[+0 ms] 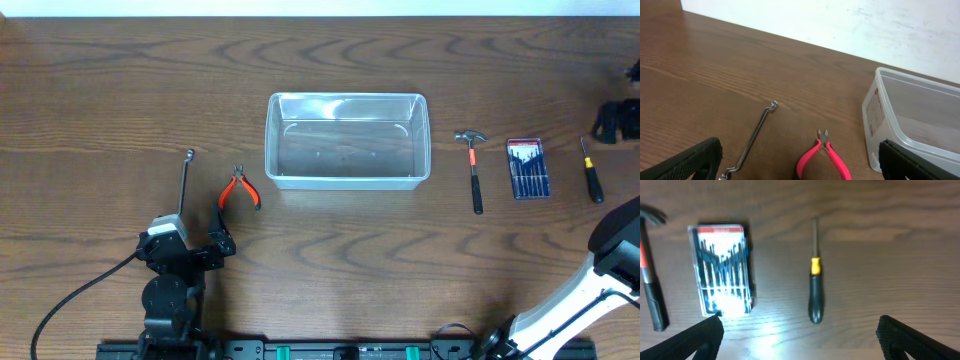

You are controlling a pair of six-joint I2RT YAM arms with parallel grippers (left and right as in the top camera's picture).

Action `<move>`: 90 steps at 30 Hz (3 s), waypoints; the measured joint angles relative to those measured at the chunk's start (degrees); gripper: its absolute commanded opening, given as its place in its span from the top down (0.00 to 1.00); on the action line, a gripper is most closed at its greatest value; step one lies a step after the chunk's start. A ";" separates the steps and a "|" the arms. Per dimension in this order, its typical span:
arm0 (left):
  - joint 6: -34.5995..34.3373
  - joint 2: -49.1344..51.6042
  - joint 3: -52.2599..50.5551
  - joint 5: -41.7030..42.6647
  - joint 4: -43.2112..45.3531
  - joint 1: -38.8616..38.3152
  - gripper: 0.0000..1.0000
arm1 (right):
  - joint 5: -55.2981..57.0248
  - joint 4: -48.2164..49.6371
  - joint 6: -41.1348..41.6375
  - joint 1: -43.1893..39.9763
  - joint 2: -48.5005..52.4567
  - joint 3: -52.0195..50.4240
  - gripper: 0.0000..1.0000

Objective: Pack container
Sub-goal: 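Move the right gripper over the yellow-black screwdriver at the far right, then lower the right gripper and close it on the screwdriver handle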

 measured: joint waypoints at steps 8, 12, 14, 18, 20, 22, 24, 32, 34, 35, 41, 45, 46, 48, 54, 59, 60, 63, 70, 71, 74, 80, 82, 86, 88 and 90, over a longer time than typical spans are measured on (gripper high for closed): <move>0.00 0.00 0.00 0.00 0.00 0.00 0.02 | 1.75 4.94 -0.94 0.00 0.24 -8.85 0.01; 0.00 0.00 0.00 0.00 0.02 0.00 0.02 | 3.13 7.56 -1.05 0.00 0.24 -11.17 0.01; 0.00 0.00 0.00 0.00 0.00 0.00 0.02 | 4.09 8.39 -1.05 0.00 0.24 -11.34 0.01; 0.00 0.00 0.00 0.00 0.00 0.00 0.02 | 5.49 9.03 -1.05 -0.13 0.24 -11.37 0.01; 0.00 0.00 0.00 0.00 0.00 0.00 0.02 | 5.62 8.52 -1.05 -0.35 0.44 -11.37 0.01; 0.02 0.00 0.00 0.00 0.00 0.00 0.02 | 5.62 7.74 -1.05 -0.81 1.29 -11.37 0.01; 0.00 0.00 0.00 0.00 0.02 0.00 0.02 | 5.49 7.23 -1.05 -1.09 2.67 -11.37 0.01; 0.00 0.00 0.00 0.00 0.00 0.00 0.02 | 5.46 6.19 -1.03 -1.16 9.53 -11.43 0.01; 0.00 0.00 0.00 0.00 0.00 0.00 0.02 | 5.51 5.57 -1.03 -1.16 10.34 -11.47 0.01; 0.00 0.00 0.00 0.00 0.00 0.00 0.02 | 5.60 5.35 -1.05 -1.18 10.56 -11.54 0.01; 0.02 0.00 0.00 0.00 0.00 0.00 0.02 | 6.95 4.33 -1.03 -1.25 10.60 -11.61 0.01; 0.00 0.00 0.00 0.00 0.00 0.00 0.02 | 7.41 4.24 -1.03 -1.55 10.60 -11.61 0.01; 0.00 0.00 0.00 0.00 0.00 0.00 0.02 | 7.45 4.26 -1.03 -1.64 10.60 -11.61 0.01; 0.00 0.00 0.00 0.00 0.00 0.00 0.02 | 7.65 4.37 -1.03 -1.90 10.60 -11.61 0.01; 0.00 0.00 0.00 0.00 0.00 0.00 0.02 | 8.92 5.40 -1.03 -2.03 10.60 -11.65 0.01; 0.00 0.00 0.00 0.00 0.00 0.00 0.02 | 9.81 6.14 -1.03 -2.03 10.60 -11.65 0.01; 0.02 0.00 0.00 0.00 0.00 0.00 0.02 | 10.05 6.34 -1.05 -2.03 10.60 -11.65 0.01; 0.00 0.00 0.00 0.00 0.00 0.00 0.02 | 10.51 6.84 -1.05 -2.03 10.60 -11.65 0.01; 0.00 0.00 0.00 0.00 0.00 0.00 0.02 | 11.10 7.34 -1.07 -2.03 10.60 -11.65 0.01; 0.02 0.00 0.00 0.00 0.00 0.00 0.02 | 11.13 7.34 -1.09 -2.03 10.60 -11.65 0.01; 0.00 0.00 0.00 0.00 0.00 0.00 0.02 | 11.30 7.41 -1.31 -2.03 10.60 -11.65 0.01; 0.00 0.00 0.00 0.00 0.00 0.00 0.02 | 11.43 8.24 -1.75 -2.03 10.60 -11.65 0.01; 0.02 0.00 0.00 0.00 0.00 0.00 0.02 | 11.45 8.57 -1.88 -2.03 10.60 -11.65 0.01; 0.00 0.00 0.00 0.00 0.00 0.00 0.02 | 11.47 8.70 -1.92 -2.03 10.60 -11.65 0.01; 0.00 0.00 0.00 0.00 0.00 0.00 0.02 | 11.45 8.81 -1.92 -2.03 10.84 -11.65 0.01; 0.00 0.00 0.00 -0.02 0.00 0.00 0.02 | 11.45 8.87 -1.92 -2.03 11.45 -11.65 0.01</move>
